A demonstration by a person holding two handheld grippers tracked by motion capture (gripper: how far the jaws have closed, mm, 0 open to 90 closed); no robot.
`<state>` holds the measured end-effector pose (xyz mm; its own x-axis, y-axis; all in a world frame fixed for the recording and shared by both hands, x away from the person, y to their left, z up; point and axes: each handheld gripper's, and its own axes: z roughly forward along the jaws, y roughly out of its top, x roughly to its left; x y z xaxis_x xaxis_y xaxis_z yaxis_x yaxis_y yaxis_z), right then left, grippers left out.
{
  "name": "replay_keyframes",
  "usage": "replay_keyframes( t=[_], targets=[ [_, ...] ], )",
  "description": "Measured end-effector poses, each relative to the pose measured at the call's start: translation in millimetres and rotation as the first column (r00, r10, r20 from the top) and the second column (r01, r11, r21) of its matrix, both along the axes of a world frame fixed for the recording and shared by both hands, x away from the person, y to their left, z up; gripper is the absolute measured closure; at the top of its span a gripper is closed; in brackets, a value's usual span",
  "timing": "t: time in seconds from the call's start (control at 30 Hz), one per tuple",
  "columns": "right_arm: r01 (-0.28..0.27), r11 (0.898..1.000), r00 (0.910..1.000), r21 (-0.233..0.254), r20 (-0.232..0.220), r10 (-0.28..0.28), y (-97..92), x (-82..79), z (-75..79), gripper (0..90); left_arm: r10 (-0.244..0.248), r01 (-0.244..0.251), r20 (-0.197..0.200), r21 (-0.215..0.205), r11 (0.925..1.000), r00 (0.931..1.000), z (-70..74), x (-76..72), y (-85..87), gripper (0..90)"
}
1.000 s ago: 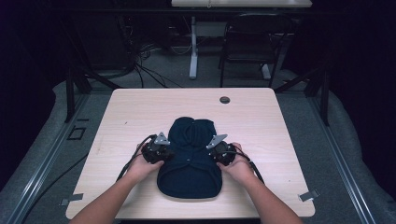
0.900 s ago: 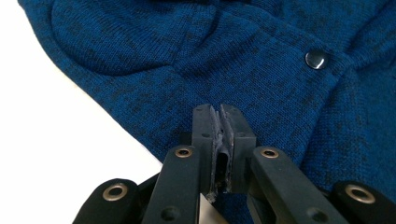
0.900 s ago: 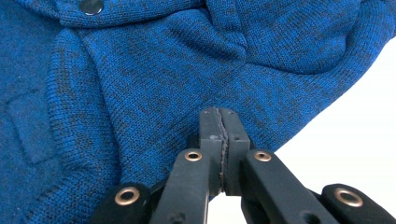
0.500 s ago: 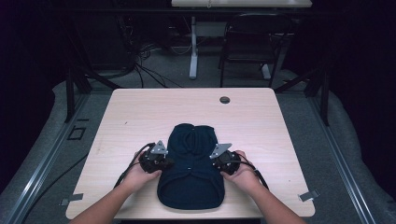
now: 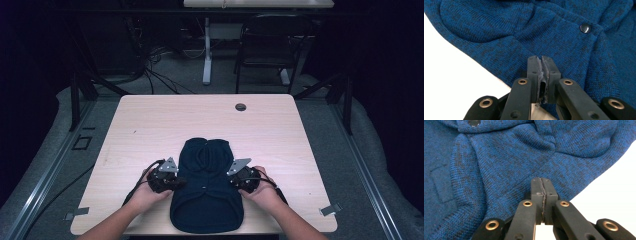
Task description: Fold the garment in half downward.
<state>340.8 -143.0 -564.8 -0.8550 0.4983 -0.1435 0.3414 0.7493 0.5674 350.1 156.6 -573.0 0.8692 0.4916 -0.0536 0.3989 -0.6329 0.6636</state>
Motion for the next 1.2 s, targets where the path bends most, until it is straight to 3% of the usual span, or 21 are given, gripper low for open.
replay_keyframes(
  t=[0.1,0.17,0.23,0.3,0.4,0.6,0.67,0.83,1.03,1.1,1.17,1.2],
  targets=[
    [0.002,1.000,1.0000,-0.001,-0.004,-0.002,0.8,-1.3,0.4,89.0,0.000,0.000,-0.016,0.003,1.0000,0.9999,1.4,0.3,-0.4,85.0],
    [-0.014,1.000,0.9999,-0.019,-0.002,0.014,3.1,0.2,6.5,87.0,0.015,-0.015,-0.026,0.007,0.9999,0.9995,7.5,6.8,-2.4,80.5],
    [-0.018,1.000,0.9998,-0.007,0.006,0.018,5.6,4.1,15.2,86.9,0.018,-0.018,-0.021,0.006,0.9998,0.9996,11.3,10.4,-3.1,79.6],
    [-0.012,1.000,0.9998,0.012,0.013,0.012,8.3,11.0,25.9,86.4,0.029,-0.029,-0.005,0.001,0.9996,0.9996,26.8,24.5,-5.4,78.7],
    [-0.016,1.000,0.9993,-0.015,0.035,0.017,11.5,25.7,41.2,85.2,0.043,-0.043,0.016,0.008,0.9991,0.9990,36.2,36.1,-7.7,73.5],
    [-0.003,1.000,0.9986,-0.027,0.052,0.004,16.6,57.8,54.1,82.1,0.068,-0.069,0.052,0.017,0.9975,0.9963,54.7,75.7,-13.1,68.8],
    [-0.004,0.999,0.9983,-0.043,0.057,0.006,19.0,67.3,55.3,79.8,0.071,-0.072,0.057,0.016,0.9973,0.9959,55.5,79.7,-14.3,68.8],
    [0.019,0.996,0.9974,-0.087,0.071,-0.013,23.7,89.9,53.9,78.8,0.067,-0.071,0.069,0.062,0.9955,0.9954,55.0,95.9,-21.3,68.4],
    [-0.002,0.998,0.9983,-0.068,0.058,0.006,28.8,111.8,52.0,76.6,0.127,-0.133,0.074,0.083,0.9877,0.9892,50.0,119.6,-21.8,67.4],
    [-0.004,0.996,0.9982,-0.088,0.059,0.009,31.3,114.8,49.7,76.5,0.136,-0.143,0.085,0.081,0.9863,0.9870,49.0,122.5,-21.7,66.6],
    [-0.008,0.988,0.9971,-0.156,0.074,0.020,37.8,122.6,45.1,76.3,0.132,-0.143,0.105,0.097,0.9851,0.9856,45.0,129.6,-21.6,66.8],
    [-0.008,0.987,0.9959,-0.159,0.088,0.022,39.5,124.7,43.9,76.3,0.128,-0.139,0.105,0.105,0.9848,0.9862,43.2,131.5,-21.9,67.1]
  ],
)
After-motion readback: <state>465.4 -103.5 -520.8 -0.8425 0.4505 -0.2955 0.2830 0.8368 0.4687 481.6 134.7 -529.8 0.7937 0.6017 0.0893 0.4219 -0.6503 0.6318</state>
